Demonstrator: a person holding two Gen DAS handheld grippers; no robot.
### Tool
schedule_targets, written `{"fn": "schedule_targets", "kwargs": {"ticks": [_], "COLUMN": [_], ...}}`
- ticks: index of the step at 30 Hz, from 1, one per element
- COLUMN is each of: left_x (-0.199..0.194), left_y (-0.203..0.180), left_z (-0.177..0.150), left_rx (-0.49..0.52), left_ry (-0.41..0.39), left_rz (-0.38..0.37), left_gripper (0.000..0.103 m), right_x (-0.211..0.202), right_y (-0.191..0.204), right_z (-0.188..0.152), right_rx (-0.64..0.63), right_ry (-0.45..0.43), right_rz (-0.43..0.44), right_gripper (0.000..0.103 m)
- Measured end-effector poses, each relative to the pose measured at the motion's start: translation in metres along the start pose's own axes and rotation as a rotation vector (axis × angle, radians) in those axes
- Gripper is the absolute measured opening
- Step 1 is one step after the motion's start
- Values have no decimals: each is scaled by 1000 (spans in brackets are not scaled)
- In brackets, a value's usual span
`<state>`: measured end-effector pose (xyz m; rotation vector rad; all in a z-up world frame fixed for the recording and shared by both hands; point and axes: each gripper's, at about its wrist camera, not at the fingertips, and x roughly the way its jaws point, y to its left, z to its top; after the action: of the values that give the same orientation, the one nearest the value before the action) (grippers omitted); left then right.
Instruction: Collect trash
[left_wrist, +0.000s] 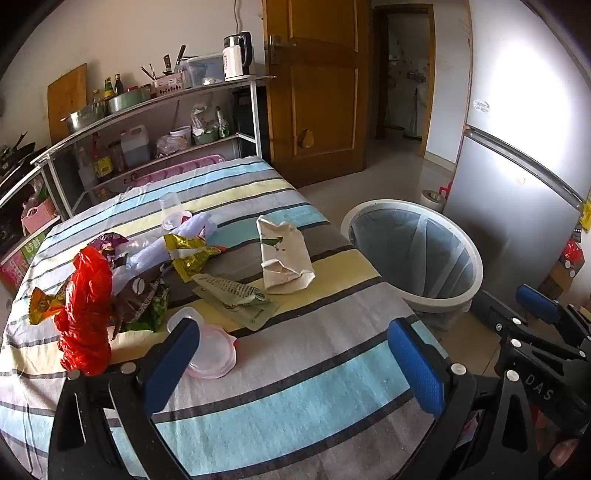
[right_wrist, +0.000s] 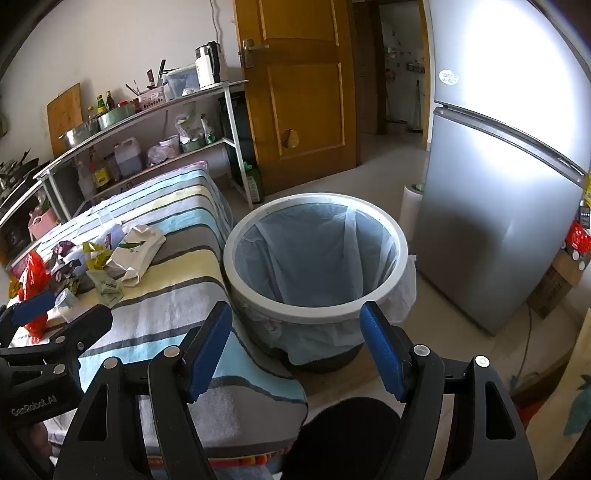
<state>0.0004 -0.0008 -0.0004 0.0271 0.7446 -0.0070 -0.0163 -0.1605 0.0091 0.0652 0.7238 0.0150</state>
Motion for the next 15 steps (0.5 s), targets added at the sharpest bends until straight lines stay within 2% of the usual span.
{"fn": "schedule_targets", "kwargs": {"ticks": [15], "left_x": [-5], "left_y": [6], "left_z": [-1], "left_rx": [-17], "left_ry": [-13], "left_rz": [12], "left_gripper": [103], "right_x": [-5], "right_y": [4], "right_z": [1], "right_rx": [-6], "right_ry": [-6], "right_rz": [6], "right_gripper": [72]}}
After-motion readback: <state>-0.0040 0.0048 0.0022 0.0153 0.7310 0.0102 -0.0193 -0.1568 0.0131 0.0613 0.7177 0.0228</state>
